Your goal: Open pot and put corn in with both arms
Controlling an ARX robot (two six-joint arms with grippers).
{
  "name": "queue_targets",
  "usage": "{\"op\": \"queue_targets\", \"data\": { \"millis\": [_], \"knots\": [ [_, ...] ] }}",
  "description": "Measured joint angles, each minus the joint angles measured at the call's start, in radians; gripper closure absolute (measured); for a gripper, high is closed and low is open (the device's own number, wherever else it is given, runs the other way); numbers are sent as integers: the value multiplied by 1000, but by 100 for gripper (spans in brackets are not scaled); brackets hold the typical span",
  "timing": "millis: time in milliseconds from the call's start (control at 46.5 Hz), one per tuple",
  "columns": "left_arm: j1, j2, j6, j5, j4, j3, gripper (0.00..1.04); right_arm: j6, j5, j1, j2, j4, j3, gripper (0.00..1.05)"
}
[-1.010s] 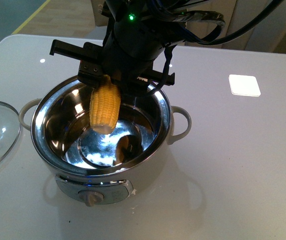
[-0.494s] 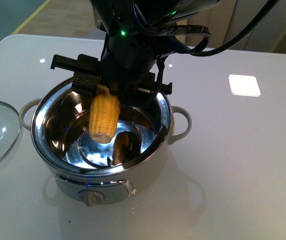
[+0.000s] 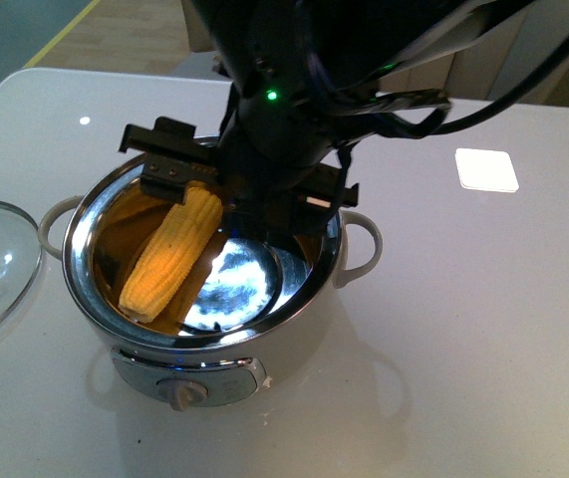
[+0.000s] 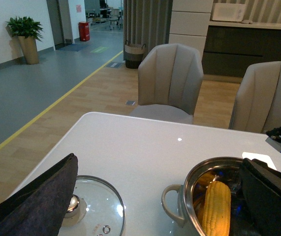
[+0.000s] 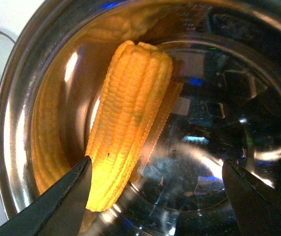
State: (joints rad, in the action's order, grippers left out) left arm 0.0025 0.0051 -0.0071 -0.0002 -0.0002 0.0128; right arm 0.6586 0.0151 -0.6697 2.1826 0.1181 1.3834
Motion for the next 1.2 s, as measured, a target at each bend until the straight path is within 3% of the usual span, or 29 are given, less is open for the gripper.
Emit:
{"op": "queue_targets", "data": {
  "millis": [215, 451, 580, 859, 1203],
  "knots": [
    [0, 0, 0, 0, 0, 0, 7, 0, -31, 84, -215, -89, -148, 26],
    [0, 0, 0, 0, 0, 0, 7, -97, -132, 189, -491, -136, -349, 11],
    [0, 0, 0, 0, 0, 0, 7, -159, -154, 241, -663, -129, -476, 9],
    [0, 0, 0, 0, 0, 0, 7, -230, -198, 332, -1099, 6, -673, 9],
    [0, 0, 0, 0, 0, 0, 7, -228, -368, 271, -1507, 274, -806, 9]
  ]
}}
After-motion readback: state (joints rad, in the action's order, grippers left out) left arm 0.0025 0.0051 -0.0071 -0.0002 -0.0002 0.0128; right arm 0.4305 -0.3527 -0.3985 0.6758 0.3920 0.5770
